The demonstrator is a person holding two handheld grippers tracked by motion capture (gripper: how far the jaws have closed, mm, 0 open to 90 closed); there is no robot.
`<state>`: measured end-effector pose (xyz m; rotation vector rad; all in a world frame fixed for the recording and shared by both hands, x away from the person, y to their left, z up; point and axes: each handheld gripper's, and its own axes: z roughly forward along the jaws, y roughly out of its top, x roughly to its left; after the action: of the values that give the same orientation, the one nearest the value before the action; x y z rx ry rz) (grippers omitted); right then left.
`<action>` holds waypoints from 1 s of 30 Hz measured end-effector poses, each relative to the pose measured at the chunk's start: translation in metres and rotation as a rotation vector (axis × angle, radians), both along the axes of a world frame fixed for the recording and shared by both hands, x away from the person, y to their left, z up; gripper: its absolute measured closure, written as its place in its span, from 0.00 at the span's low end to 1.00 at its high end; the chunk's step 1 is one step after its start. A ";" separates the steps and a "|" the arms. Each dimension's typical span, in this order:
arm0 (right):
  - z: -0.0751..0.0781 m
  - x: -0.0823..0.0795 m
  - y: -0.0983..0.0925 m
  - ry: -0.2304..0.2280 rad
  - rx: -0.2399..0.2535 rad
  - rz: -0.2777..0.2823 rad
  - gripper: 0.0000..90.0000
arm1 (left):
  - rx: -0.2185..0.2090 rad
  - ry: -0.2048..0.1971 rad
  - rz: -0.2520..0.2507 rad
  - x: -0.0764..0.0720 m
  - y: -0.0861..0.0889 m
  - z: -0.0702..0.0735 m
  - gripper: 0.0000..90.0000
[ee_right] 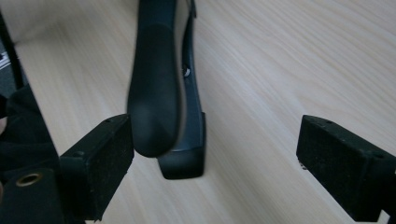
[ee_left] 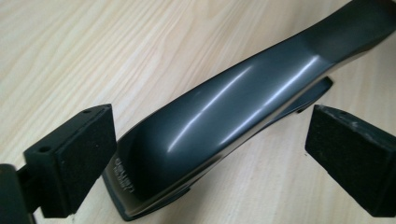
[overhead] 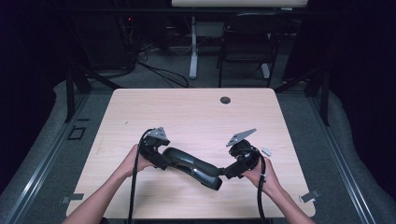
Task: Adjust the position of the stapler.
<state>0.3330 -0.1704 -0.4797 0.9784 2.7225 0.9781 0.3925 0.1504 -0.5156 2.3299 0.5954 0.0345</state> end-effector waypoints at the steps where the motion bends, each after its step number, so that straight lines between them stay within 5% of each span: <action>1: 0.001 -0.001 0.004 0.008 0.004 0.014 0.12 | 0.003 0.001 -0.005 0.002 0.000 -0.001 0.04; 10: -0.008 -0.006 0.034 0.030 -0.027 0.105 0.17 | -0.016 0.026 -0.079 0.016 0.000 -0.013 0.10; 22: -0.020 -0.006 0.040 0.052 -0.076 0.089 0.51 | -0.054 0.025 -0.104 0.017 0.000 -0.017 0.11; 30: -0.020 -0.005 0.037 0.049 -0.083 0.102 0.61 | -0.067 0.015 -0.121 0.014 -0.003 -0.016 0.15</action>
<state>0.3279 -0.1336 -0.4992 0.8687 2.8529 0.8584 0.4068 0.1474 -0.5312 2.2987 0.4558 -0.0585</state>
